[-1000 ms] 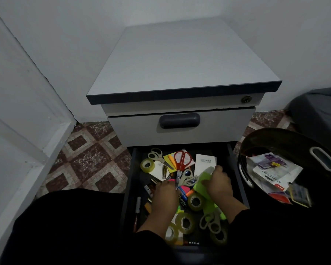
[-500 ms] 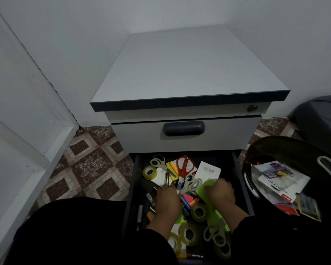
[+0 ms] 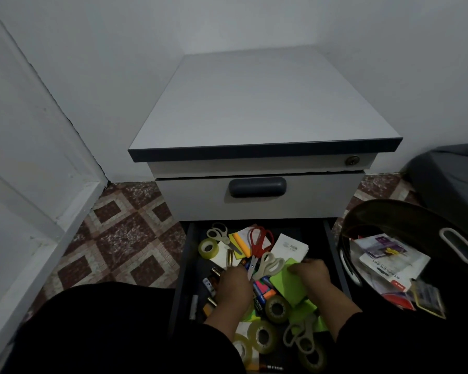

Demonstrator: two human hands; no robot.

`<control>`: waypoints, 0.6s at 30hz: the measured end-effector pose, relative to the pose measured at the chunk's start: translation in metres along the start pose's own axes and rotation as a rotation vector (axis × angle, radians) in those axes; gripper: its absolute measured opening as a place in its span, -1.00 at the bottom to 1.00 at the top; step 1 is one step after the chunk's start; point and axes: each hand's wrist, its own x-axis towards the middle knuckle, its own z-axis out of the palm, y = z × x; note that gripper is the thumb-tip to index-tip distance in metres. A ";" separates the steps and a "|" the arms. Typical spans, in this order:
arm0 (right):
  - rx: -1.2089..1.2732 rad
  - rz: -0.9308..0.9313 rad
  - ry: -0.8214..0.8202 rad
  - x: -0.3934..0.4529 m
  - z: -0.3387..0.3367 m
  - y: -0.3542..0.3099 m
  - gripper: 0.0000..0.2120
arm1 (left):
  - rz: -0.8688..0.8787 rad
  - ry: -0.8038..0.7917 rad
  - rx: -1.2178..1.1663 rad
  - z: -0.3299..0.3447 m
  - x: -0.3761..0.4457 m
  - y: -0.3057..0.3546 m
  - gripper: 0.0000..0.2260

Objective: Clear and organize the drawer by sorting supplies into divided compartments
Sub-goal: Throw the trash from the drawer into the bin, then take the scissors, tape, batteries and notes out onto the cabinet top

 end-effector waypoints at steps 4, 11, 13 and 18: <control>-0.034 -0.009 0.004 -0.007 -0.005 0.000 -0.89 | 0.029 -0.015 0.034 0.000 -0.004 0.001 -0.79; -0.205 -0.174 0.061 -0.017 -0.013 0.002 -0.89 | 0.054 0.074 -0.056 0.003 -0.012 -0.001 -0.78; -0.206 -0.201 0.055 -0.019 -0.015 0.000 -0.90 | 0.032 0.092 -0.152 -0.003 -0.018 0.000 -0.79; -0.076 -0.243 0.045 -0.027 -0.021 -0.004 -0.93 | -0.065 0.107 -0.413 -0.018 -0.024 -0.006 -0.86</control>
